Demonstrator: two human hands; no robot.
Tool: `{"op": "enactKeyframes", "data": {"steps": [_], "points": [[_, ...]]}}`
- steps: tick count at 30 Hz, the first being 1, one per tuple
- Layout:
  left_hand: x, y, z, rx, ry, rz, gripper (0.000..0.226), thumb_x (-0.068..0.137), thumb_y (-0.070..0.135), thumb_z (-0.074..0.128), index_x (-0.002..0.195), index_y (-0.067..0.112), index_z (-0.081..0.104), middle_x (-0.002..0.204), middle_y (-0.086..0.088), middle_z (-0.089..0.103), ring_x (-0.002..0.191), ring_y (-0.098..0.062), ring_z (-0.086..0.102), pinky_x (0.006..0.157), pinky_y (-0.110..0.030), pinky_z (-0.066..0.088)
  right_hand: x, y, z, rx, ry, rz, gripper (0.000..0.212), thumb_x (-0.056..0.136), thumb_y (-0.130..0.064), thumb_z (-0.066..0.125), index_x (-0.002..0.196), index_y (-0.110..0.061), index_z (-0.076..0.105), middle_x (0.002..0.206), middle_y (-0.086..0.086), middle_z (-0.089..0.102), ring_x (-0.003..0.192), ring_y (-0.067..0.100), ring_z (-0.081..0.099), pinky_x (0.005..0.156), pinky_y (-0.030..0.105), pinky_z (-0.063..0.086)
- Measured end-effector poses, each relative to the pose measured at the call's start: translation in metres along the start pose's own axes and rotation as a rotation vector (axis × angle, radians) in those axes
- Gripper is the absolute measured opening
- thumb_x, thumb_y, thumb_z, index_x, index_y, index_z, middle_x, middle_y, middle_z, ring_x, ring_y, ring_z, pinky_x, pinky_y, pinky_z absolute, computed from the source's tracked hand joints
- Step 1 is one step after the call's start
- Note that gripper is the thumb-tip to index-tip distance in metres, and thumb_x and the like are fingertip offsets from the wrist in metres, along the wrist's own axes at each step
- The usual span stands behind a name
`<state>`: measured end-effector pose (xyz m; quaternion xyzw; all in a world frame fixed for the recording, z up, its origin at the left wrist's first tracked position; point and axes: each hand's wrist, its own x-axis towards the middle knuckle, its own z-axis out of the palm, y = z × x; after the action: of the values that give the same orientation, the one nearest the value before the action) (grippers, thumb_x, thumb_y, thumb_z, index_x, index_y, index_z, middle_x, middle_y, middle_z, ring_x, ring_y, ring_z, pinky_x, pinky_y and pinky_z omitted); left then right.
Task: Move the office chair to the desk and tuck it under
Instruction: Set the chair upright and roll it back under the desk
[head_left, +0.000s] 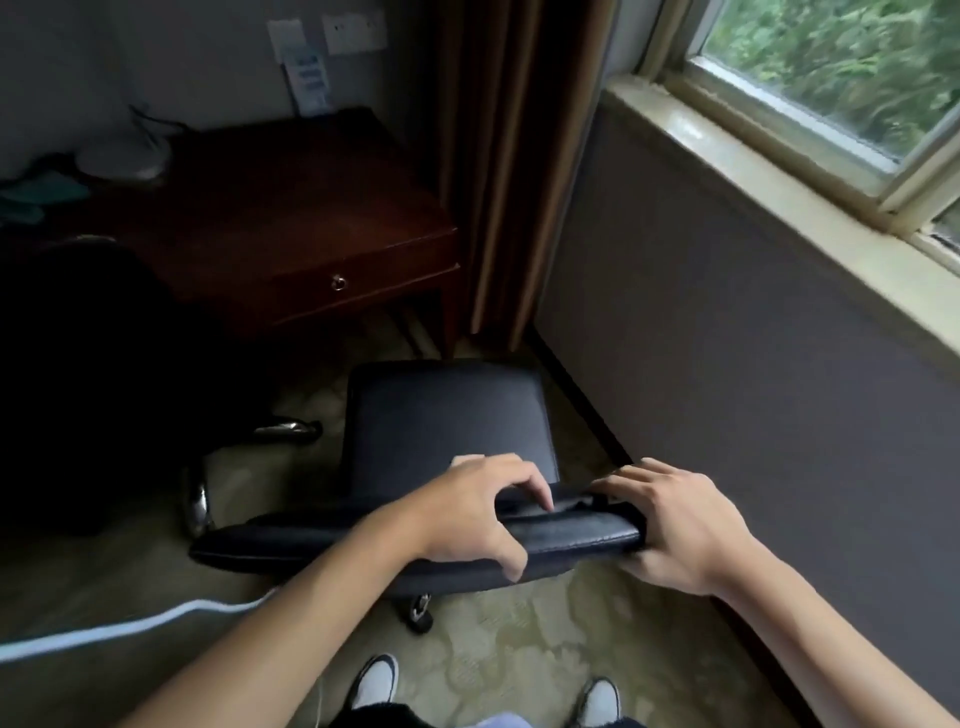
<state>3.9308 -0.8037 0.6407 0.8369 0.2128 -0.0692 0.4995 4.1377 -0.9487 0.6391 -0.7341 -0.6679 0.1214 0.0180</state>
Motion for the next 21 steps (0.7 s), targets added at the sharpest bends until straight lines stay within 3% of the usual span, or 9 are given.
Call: {"op": "enactKeyframes", "data": {"steps": [3,6,9,11,13,15,18,21], "points": [[0.018,0.022,0.027,0.031,0.170,-0.052,0.055,0.057,0.035,0.080,0.105,0.040,0.056,0.113,0.020,0.054,0.115,-0.007,0.032,0.102,-0.025,0.024,0.009,0.049,-0.008,-0.015,0.001,-0.149,0.057,0.053,-0.044,0.060,0.110,-0.040,0.065,0.091,-0.018,0.068,0.084,0.010,0.060,0.065,0.024,0.048],[0.021,0.037,0.056,0.232,0.453,-0.053,0.055,0.059,0.064,0.076,0.104,0.039,0.055,0.111,0.023,0.052,0.110,0.008,0.039,0.115,-0.026,0.006,0.015,0.086,-0.013,-0.044,-0.039,-0.243,0.059,0.055,-0.046,0.056,0.113,-0.039,0.063,0.094,-0.016,0.068,0.089,0.012,0.062,0.071,0.029,0.052],[0.003,0.045,0.081,0.440,0.696,-0.184,0.063,0.059,0.083,0.063,0.102,0.037,0.058,0.107,0.023,0.053,0.107,0.005,0.047,0.115,-0.029,0.011,0.027,0.115,-0.025,-0.067,-0.040,-0.322,0.064,0.055,-0.047,0.051,0.117,-0.038,0.062,0.102,-0.013,0.068,0.097,0.017,0.062,0.075,0.032,0.053],[-0.020,0.038,0.098,0.535,0.801,-0.315,0.063,0.061,0.083,0.059,0.102,0.035,0.060,0.104,0.022,0.055,0.101,0.000,0.048,0.107,-0.027,0.022,0.033,0.127,-0.032,-0.067,-0.051,-0.337,0.066,0.054,-0.046,0.049,0.118,-0.040,0.062,0.104,-0.014,0.068,0.100,0.017,0.061,0.076,0.031,0.052],[-0.034,0.036,0.111,0.575,0.854,-0.478,0.061,0.060,0.086,0.055,0.096,0.038,0.061,0.095,0.024,0.056,0.089,-0.004,0.053,0.087,-0.024,0.035,0.037,0.138,-0.033,-0.046,-0.026,-0.358,0.064,0.054,-0.044,0.051,0.116,-0.040,0.064,0.101,-0.013,0.067,0.098,0.017,0.061,0.072,0.027,0.048],[-0.033,0.039,0.119,0.579,0.870,-0.590,0.057,0.058,0.088,0.053,0.088,0.040,0.061,0.083,0.025,0.056,0.077,-0.003,0.054,0.068,-0.021,0.036,0.038,0.145,-0.035,-0.049,-0.022,-0.390,0.062,0.054,-0.042,0.052,0.114,-0.039,0.067,0.098,-0.012,0.067,0.096,0.018,0.059,0.067,0.025,0.039],[-0.024,0.043,0.116,0.578,0.880,-0.638,0.053,0.058,0.088,0.054,0.079,0.040,0.059,0.076,0.025,0.056,0.073,0.001,0.055,0.060,-0.025,0.043,0.047,0.148,-0.039,-0.069,-0.016,-0.405,0.062,0.056,-0.044,0.050,0.116,-0.041,0.065,0.095,-0.013,0.062,0.098,0.016,0.054,0.064,0.024,0.031],[-0.021,0.041,0.106,0.580,0.901,-0.669,0.053,0.055,0.090,0.054,0.076,0.042,0.059,0.072,0.027,0.055,0.070,0.004,0.051,0.057,-0.021,0.038,0.063,0.145,-0.042,-0.085,-0.041,-0.449,0.058,0.059,-0.044,0.052,0.116,-0.041,0.064,0.088,-0.014,0.052,0.098,0.015,0.052,0.063,0.026,0.033]]}}
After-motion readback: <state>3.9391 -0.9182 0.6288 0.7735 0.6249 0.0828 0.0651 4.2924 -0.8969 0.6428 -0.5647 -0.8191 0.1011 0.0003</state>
